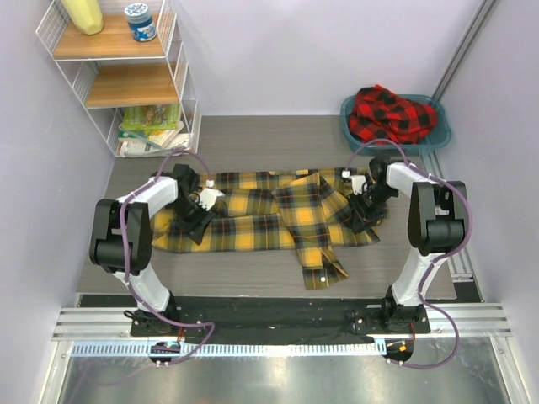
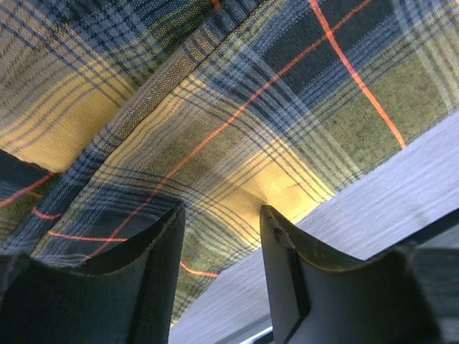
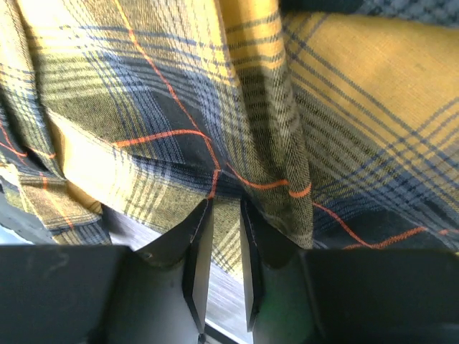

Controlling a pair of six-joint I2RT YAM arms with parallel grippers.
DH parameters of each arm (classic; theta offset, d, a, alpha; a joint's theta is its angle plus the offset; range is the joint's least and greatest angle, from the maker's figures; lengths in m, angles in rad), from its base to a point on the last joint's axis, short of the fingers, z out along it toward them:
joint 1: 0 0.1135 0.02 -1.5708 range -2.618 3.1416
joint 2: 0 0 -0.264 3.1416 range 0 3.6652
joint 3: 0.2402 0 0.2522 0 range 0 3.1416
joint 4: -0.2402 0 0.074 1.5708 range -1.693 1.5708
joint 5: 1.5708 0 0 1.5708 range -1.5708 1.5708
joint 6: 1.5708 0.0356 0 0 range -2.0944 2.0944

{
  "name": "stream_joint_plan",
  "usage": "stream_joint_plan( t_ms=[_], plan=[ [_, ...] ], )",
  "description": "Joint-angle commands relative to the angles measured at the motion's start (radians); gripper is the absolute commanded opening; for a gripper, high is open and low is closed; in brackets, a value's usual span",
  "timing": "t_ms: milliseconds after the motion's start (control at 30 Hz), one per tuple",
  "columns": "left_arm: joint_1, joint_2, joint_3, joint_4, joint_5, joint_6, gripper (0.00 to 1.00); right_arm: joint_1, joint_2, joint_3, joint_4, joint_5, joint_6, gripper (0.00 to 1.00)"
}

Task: Fold and stack the long sleeve shirts
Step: Fold the shirt

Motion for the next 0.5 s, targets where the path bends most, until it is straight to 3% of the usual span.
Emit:
stream_joint_plan(
  t_ms=[0, 100, 167, 200, 233, 267, 333, 400, 433, 467],
  plan=[
    [0.025, 0.050, -0.006, -0.002, -0.048, 0.107, 0.48, -0.002, -0.024, -0.057, 0.037, 0.075, -0.038, 0.28],
    [0.025, -0.036, -0.008, -0.053, 0.099, 0.152, 0.50, -0.001, -0.108, -0.056, -0.009, 0.024, -0.055, 0.34],
    [0.025, -0.135, 0.017, -0.076, 0.191, 0.169, 0.58, -0.001, -0.207, -0.039, -0.044, -0.052, -0.055, 0.38],
    [0.024, -0.169, 0.028, -0.091, 0.243, 0.170, 0.62, -0.002, -0.241, -0.019, -0.061, -0.089, -0.061, 0.44],
    [0.022, -0.201, 0.040, -0.089, 0.324, 0.170, 0.84, -0.002, -0.310, -0.016, -0.072, -0.112, -0.055, 0.48],
    [0.004, -0.281, 0.041, -0.079, 0.364, 0.167, 0.97, 0.001, -0.335, -0.018, -0.073, -0.131, -0.049, 0.54],
    [-0.054, -0.359, 0.025, -0.003, 0.374, 0.140, 1.00, 0.007, -0.370, -0.022, -0.079, -0.149, -0.033, 0.59],
    [-0.232, -0.457, -0.014, 0.129, 0.290, 0.097, 1.00, 0.011, -0.364, -0.009, -0.104, -0.171, -0.018, 0.58],
    [-0.389, -0.476, -0.023, 0.170, 0.165, 0.089, 1.00, 0.010, -0.361, -0.004, -0.127, -0.182, -0.013, 0.57],
    [-0.469, -0.485, -0.028, 0.201, 0.111, 0.080, 1.00, 0.010, -0.354, -0.007, -0.129, -0.192, 0.005, 0.57]
  ],
)
